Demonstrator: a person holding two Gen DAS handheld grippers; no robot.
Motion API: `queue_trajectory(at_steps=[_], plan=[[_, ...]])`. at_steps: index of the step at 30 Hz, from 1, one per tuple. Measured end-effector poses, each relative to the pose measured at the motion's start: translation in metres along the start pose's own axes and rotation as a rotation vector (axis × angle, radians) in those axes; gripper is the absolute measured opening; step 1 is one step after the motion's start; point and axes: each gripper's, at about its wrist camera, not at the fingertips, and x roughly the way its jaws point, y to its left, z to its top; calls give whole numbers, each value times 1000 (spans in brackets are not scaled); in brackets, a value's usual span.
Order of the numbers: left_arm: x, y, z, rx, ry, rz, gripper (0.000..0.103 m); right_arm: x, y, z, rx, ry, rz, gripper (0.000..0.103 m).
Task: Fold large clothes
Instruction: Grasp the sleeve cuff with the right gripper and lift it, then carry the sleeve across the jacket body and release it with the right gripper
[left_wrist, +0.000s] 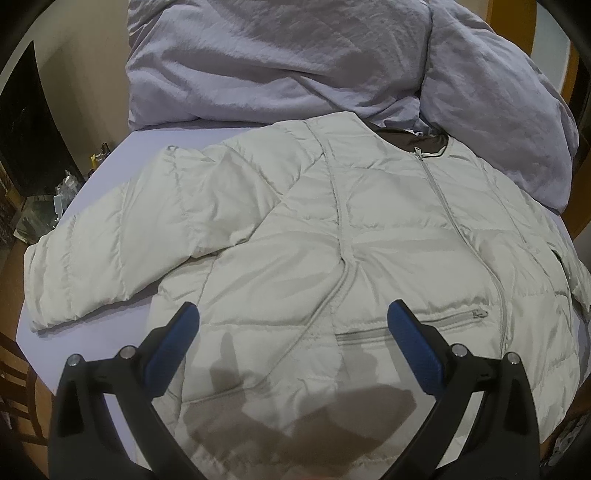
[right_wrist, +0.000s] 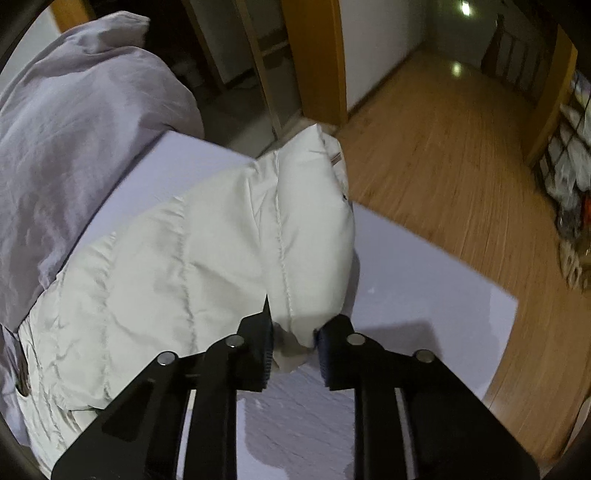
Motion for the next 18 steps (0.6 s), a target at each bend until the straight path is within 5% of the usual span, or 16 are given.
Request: queue_trajectory(at_steps=[7,18], plan=[[0,9,8,-13,-16,1,101,-54,67,10,-181,-210,105,18],[-3,28,15,-50,-27,-4,101,-82,233,-71,-584,-195,356,18]])
